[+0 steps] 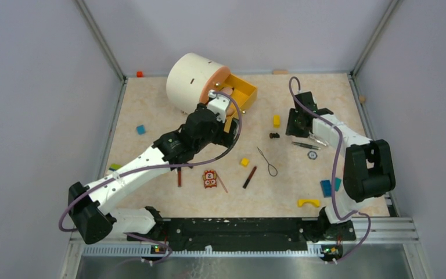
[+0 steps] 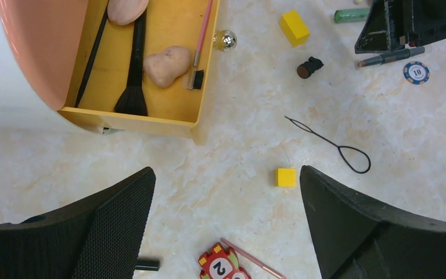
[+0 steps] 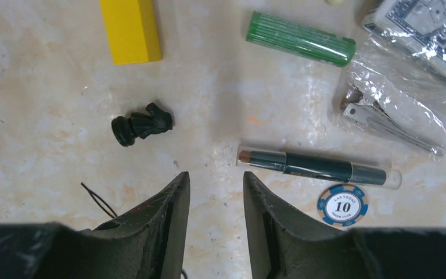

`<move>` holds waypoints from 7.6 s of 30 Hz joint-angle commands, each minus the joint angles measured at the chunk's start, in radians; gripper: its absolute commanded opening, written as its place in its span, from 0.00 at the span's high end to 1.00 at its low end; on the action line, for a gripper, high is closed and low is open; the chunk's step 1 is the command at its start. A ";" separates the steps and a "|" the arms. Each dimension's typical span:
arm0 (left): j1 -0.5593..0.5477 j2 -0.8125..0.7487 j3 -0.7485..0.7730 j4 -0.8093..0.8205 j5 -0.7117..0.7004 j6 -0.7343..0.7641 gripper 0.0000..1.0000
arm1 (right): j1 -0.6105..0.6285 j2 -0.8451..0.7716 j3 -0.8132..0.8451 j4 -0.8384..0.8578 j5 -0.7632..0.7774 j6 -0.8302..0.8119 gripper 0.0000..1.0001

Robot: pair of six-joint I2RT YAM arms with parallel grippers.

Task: Organize the makeup
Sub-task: Pick up the makeup tool from the center of the board.

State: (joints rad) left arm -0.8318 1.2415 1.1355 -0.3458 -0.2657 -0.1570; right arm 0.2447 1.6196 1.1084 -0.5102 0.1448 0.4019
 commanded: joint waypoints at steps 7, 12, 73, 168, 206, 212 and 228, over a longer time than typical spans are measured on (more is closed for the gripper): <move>0.003 -0.001 0.033 -0.017 -0.030 0.021 0.01 | -0.009 -0.058 0.017 0.075 -0.129 -0.001 0.62; 0.002 0.052 0.202 -0.259 -0.102 0.013 0.01 | -0.009 -0.144 -0.028 0.004 0.050 0.109 0.64; 0.095 -0.128 0.207 -0.283 -0.105 0.028 0.01 | -0.007 -0.181 -0.068 -0.072 -0.058 0.107 0.23; 0.720 -0.156 -0.193 -0.163 0.189 -0.108 0.01 | 0.849 0.085 0.013 0.233 0.097 0.188 0.50; 0.764 -0.203 -0.195 -0.160 0.165 -0.104 0.01 | 0.924 0.288 0.113 0.058 0.168 0.130 0.73; 0.767 -0.210 -0.197 -0.161 0.160 -0.102 0.01 | 0.924 0.336 0.139 0.043 0.124 0.136 1.00; 0.780 -0.211 -0.198 -0.159 0.145 -0.098 0.01 | 0.796 -0.003 0.026 0.108 0.163 0.116 1.00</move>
State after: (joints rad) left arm -0.0593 1.0512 0.9382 -0.5308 -0.0998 -0.2600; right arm 1.0836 1.7485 1.1236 -0.4000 0.2764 0.5346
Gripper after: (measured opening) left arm 0.988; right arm 0.011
